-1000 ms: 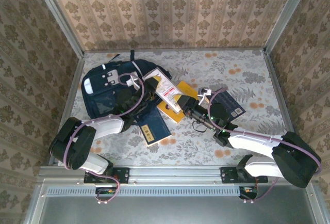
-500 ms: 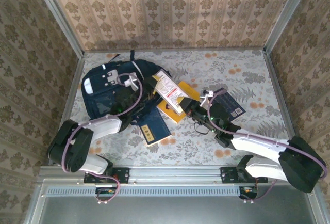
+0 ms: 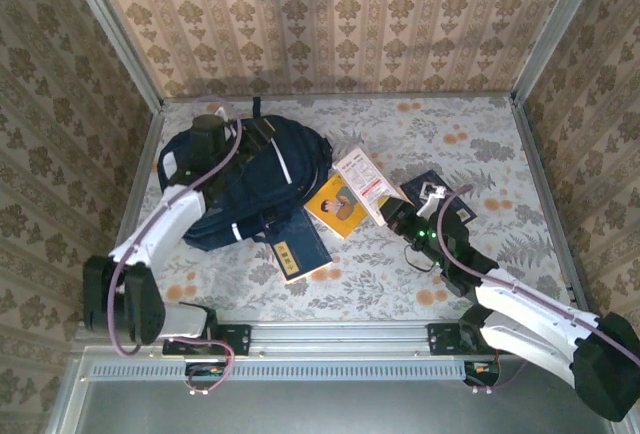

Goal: Pack the student bag

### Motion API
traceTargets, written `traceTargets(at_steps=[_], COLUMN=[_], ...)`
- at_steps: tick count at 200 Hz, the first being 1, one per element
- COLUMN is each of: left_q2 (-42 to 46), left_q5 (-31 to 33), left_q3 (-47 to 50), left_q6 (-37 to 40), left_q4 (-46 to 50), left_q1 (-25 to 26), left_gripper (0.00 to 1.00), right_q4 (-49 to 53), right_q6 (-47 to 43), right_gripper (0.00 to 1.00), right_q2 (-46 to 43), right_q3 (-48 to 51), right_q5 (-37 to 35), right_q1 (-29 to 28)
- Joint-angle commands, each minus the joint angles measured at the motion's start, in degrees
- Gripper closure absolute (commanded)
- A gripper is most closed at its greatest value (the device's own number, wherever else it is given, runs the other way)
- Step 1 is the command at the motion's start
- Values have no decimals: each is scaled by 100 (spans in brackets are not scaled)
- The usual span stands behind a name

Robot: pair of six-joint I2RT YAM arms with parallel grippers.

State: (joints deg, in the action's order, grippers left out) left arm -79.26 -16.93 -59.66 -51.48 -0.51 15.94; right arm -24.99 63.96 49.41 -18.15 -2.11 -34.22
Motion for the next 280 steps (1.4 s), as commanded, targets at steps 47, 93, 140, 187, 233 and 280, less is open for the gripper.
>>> traceTargets(at_steps=[47, 93, 140, 187, 233, 280], left_q2=[-1884, -2404, -2865, -3261, -3105, -2228], left_q5=[-1132, -1270, -1266, -1179, -853, -681], left_q3=[-1256, -1545, -1918, -2212, -2646, -3124], left_q6=[1040, 1097, 1193, 1230, 1597, 2423], left_q4=[1429, 1379, 1592, 1762, 2493, 3614], left_q1=[-263, -311, -320, -320, -311, -206], left_gripper=[53, 55, 60, 69, 100, 100], right_q4=[183, 189, 109, 113, 369, 1138], right_q6=[-314, -334, -309, -351, -489, -922], right_gripper=[94, 94, 94, 94, 94, 94], right_q2=[-364, -397, -333, -233, -397, -563], right_q3=[206, 302, 329, 329, 227, -176], right_q5=[343, 482, 572, 615, 625, 618], right_q1=[226, 363, 463, 495, 504, 565])
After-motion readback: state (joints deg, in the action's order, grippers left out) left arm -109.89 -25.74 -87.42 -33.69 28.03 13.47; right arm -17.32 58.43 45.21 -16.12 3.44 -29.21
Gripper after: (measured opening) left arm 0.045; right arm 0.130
